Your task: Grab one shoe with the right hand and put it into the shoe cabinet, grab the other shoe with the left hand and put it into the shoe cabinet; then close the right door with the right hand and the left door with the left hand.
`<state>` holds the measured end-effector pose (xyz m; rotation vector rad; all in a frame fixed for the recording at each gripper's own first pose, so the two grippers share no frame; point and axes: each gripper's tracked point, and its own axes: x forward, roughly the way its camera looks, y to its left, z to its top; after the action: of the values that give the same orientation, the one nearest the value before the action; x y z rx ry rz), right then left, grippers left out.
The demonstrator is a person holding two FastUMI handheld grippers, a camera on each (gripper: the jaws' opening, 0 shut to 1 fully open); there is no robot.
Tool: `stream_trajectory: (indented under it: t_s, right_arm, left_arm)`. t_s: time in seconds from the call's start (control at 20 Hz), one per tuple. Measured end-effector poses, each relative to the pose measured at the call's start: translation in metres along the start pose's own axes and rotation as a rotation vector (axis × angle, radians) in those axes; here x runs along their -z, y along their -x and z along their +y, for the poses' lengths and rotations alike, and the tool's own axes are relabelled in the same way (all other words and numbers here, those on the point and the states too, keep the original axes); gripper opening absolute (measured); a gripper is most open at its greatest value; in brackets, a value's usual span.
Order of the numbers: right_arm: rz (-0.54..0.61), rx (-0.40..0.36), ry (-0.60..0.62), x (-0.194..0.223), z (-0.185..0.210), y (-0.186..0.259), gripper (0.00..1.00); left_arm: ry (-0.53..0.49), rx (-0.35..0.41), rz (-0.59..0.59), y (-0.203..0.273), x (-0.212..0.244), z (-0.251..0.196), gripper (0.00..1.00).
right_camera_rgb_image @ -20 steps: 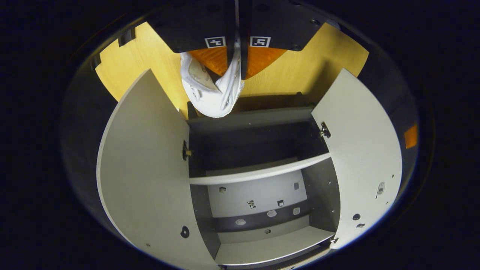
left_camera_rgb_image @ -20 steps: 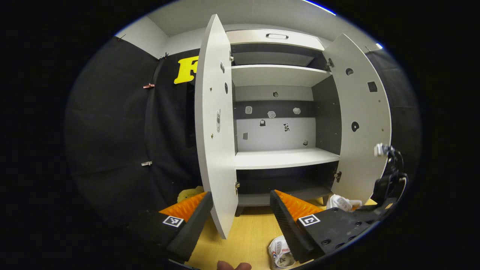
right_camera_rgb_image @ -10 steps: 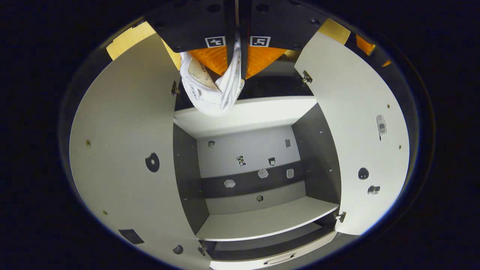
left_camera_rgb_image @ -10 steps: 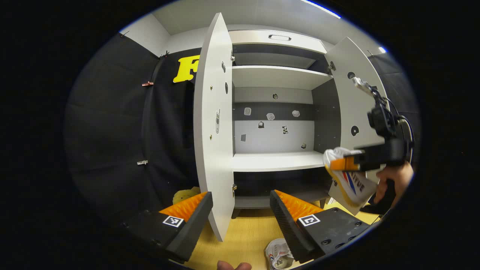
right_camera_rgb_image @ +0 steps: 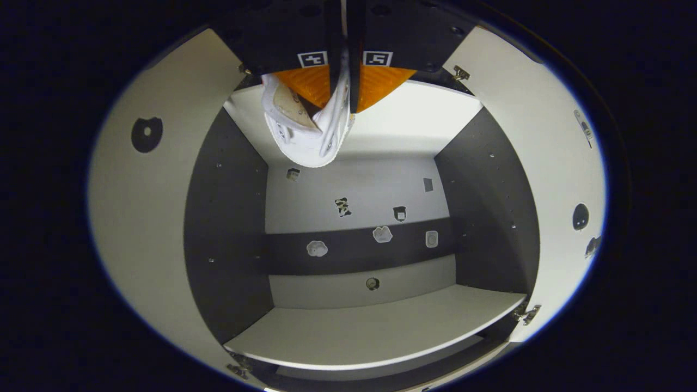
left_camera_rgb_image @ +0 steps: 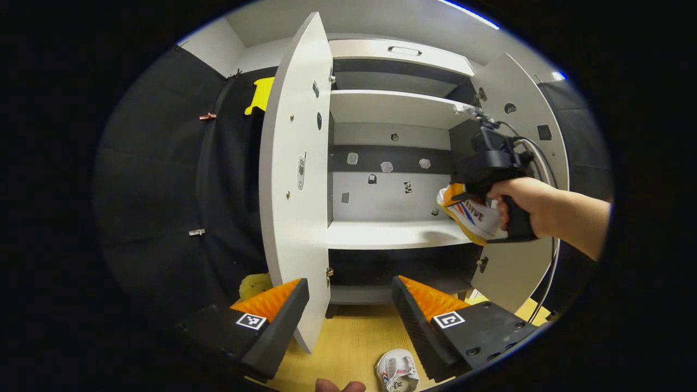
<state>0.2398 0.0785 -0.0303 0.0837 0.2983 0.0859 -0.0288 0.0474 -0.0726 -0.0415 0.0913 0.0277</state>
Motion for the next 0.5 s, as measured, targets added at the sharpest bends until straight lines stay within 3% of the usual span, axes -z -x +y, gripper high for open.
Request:
stream_trajectory:
  t_s: [0.5]
  right_arm:
    - [0.213,0.03,0.131,0.017,-0.026,-0.149,0.09]
  left_arm:
    - [0.006,-0.058,0.018,-0.014,0.005,-0.005,0.96]
